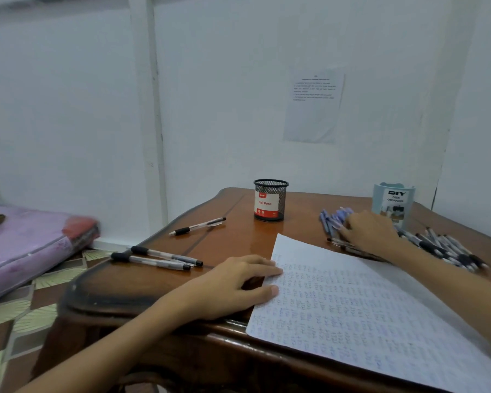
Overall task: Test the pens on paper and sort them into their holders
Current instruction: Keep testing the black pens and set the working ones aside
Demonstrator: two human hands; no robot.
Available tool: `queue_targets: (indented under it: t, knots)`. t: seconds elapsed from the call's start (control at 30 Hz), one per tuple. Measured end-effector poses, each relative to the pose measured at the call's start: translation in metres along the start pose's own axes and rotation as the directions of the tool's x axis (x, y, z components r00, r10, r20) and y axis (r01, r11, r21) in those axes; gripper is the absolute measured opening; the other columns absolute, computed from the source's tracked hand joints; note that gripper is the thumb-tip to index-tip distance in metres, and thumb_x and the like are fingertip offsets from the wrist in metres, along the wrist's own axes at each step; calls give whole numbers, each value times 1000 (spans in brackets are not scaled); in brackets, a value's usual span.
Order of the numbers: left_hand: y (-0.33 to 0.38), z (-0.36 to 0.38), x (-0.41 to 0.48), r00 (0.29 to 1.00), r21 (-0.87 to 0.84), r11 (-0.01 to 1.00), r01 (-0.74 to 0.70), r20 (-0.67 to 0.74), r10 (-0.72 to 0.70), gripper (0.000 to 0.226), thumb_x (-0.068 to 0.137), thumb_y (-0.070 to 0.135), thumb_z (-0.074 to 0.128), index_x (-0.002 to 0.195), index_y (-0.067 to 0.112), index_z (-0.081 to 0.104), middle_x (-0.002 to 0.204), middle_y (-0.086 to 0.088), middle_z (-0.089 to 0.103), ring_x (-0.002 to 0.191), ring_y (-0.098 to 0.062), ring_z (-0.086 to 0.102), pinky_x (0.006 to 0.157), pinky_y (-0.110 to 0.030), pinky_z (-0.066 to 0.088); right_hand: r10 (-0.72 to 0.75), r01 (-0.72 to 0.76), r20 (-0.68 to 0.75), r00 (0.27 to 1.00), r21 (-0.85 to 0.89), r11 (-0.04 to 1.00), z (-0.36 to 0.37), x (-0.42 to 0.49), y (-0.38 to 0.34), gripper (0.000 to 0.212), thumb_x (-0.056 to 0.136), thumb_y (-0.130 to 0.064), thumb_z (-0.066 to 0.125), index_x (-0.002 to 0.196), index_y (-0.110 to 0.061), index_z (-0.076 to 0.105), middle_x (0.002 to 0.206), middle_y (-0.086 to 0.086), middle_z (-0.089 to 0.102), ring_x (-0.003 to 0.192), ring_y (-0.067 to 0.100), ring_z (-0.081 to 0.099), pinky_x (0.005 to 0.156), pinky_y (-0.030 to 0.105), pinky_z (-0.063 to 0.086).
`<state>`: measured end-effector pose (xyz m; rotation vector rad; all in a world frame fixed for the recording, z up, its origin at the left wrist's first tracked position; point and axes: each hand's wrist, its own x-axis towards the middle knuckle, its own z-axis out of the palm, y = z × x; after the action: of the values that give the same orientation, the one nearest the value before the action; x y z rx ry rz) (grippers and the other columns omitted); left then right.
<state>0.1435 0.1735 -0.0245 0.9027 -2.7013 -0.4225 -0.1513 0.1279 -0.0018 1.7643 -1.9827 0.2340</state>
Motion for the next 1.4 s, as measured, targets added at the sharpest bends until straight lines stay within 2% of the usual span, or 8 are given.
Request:
queue_targets:
  t: [0.13, 0.37, 0.5, 0.6, 0.73, 0.87, 1.1, 1.4]
  knots:
    - [-1, 0, 0, 998, -2, 1000, -29, -57, 29, 44, 94, 43, 46, 137, 29, 46, 141, 13, 41, 126, 2, 37, 108, -25, 31, -12, 13, 12, 1000, -41, 999, -11, 6, -7, 26, 97, -33, 41, 98, -14, 58, 108, 7, 60, 85, 18, 52, 68, 27, 39]
    - [-23, -26, -23, 851, -87, 995, -38, -525, -14, 18, 90, 17, 56, 102, 24, 69, 101, 10, 65, 97, 2, 57, 86, -12, 41, -342, 340, -103, 934, 545, 766, -48, 0, -137, 23, 90, -37, 56, 106, -25, 67, 96, -10, 62, 88, 6, 56, 68, 23, 43]
    - [-54, -53, -61, 794, -42, 993, 109, -597, -112, 39, 76, 45, 43, 93, 23, 70, 97, 7, 67, 91, -2, 60, 83, -16, 45, -535, 413, -71, 842, 723, 554, -47, -17, -184, 32, 87, -42, 60, 113, -24, 66, 103, -6, 63, 84, 0, 53, 76, 22, 48]
    - [-75, -59, -85, 807, 32, 968, 248, -560, -188, 51, 72, 53, 36, 97, 24, 69, 103, 6, 65, 96, -5, 60, 85, -15, 43, -570, 433, -68, 819, 724, 537, -41, -26, -196, 30, 89, -39, 58, 116, -28, 64, 102, -9, 50, 94, 4, 47, 81, 21, 43]
    - [-92, -54, -100, 845, 81, 946, 313, -480, -238, 60, 71, 58, 34, 107, 21, 66, 109, 5, 62, 97, -4, 56, 84, -4, 34, -515, 378, -74, 854, 768, 517, -40, -29, -203, 20, 89, -30, 60, 107, -24, 67, 89, -18, 52, 81, 0, 51, 64, 13, 41]
    - [-90, -49, -99, 862, 90, 941, 327, -437, -258, 55, 77, 53, 40, 117, 21, 61, 115, 6, 58, 102, -3, 53, 89, -8, 35, -413, 208, -24, 910, 890, 405, -42, -26, -198, 12, 88, -23, 62, 100, -18, 65, 97, -4, 65, 89, 10, 60, 74, 23, 52]
    - [-65, -53, -77, 868, 89, 970, 224, -471, -157, 60, 77, 55, 35, 119, 20, 60, 118, 7, 56, 109, -6, 53, 98, -26, 40, 108, -147, 163, 981, 979, -144, -58, 4, -146, 16, 98, -16, 34, 88, -11, 45, 70, 1, 71, 35, 8, 50, 30, 15, 32]
    - [3, -15, -1, 988, 160, 986, -44, -139, 67, 38, 97, 32, 45, 133, 24, 49, 139, 10, 46, 126, -1, 39, 106, -19, 28, 242, -259, 259, 935, 965, -34, -40, 0, -76, 29, 100, -17, 44, 126, -8, 36, 70, 5, 53, 34, 5, 38, 27, 14, 27]
